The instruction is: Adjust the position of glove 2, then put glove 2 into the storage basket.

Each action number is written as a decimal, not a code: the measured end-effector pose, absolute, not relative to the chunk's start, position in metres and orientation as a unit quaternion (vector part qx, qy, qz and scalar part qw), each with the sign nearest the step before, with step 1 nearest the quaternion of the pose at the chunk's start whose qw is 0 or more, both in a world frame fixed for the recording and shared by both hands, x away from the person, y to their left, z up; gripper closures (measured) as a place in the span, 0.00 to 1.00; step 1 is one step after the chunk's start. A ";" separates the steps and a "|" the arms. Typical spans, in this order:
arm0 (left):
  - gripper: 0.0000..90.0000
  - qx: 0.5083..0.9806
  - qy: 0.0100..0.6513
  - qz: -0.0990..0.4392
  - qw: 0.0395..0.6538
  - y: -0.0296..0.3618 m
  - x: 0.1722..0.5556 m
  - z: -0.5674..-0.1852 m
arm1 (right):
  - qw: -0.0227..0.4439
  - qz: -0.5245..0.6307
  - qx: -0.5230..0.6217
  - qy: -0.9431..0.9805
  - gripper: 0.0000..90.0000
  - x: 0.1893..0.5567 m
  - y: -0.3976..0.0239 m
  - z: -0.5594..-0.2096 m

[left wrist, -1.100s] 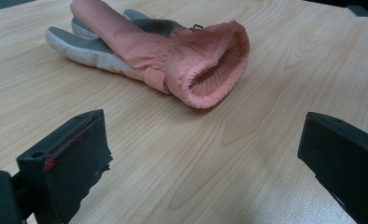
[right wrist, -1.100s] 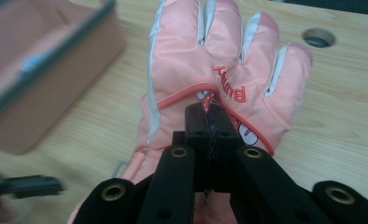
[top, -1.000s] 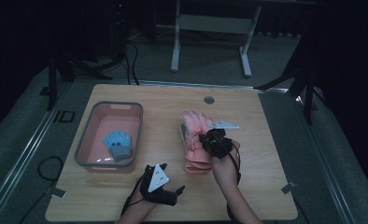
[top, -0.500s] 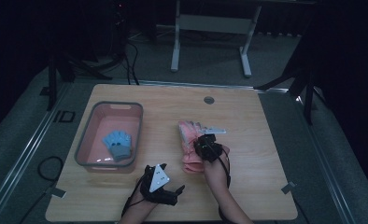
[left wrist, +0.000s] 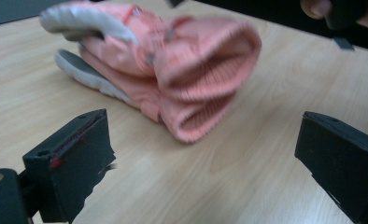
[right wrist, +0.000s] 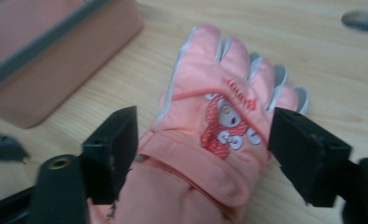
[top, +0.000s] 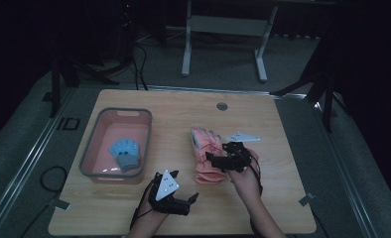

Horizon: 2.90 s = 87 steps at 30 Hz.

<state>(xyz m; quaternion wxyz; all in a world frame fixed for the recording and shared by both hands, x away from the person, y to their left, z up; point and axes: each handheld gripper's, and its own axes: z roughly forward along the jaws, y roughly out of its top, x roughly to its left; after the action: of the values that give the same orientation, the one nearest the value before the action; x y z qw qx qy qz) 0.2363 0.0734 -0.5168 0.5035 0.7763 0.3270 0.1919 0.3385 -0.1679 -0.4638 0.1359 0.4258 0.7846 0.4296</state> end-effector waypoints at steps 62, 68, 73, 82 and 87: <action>0.77 0.779 0.473 -0.004 0.411 0.036 0.388 -0.528 | 0.027 0.366 0.442 0.819 0.86 0.400 -0.180 -0.530; 0.77 0.784 0.467 -0.001 0.409 0.041 0.389 -0.509 | 0.042 0.376 0.436 0.816 0.86 0.397 -0.175 -0.517; 0.77 0.782 0.462 0.008 0.418 0.050 0.385 -0.492 | 0.048 0.387 0.434 0.813 0.86 0.394 -0.168 -0.500; 0.77 0.784 0.451 0.034 0.426 0.071 0.378 -0.456 | 0.061 0.400 0.417 0.814 0.86 0.391 -0.150 -0.466; 0.77 0.781 0.452 0.040 0.429 0.078 0.376 -0.447 | 0.064 0.405 0.408 0.816 0.86 0.391 -0.139 -0.451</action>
<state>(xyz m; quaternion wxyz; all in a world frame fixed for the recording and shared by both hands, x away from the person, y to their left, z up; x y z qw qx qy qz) 0.3756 0.0780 -0.4468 0.4295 0.7807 0.4521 0.0404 0.3908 -0.1394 -0.4514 0.0644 0.4082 0.8157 0.4048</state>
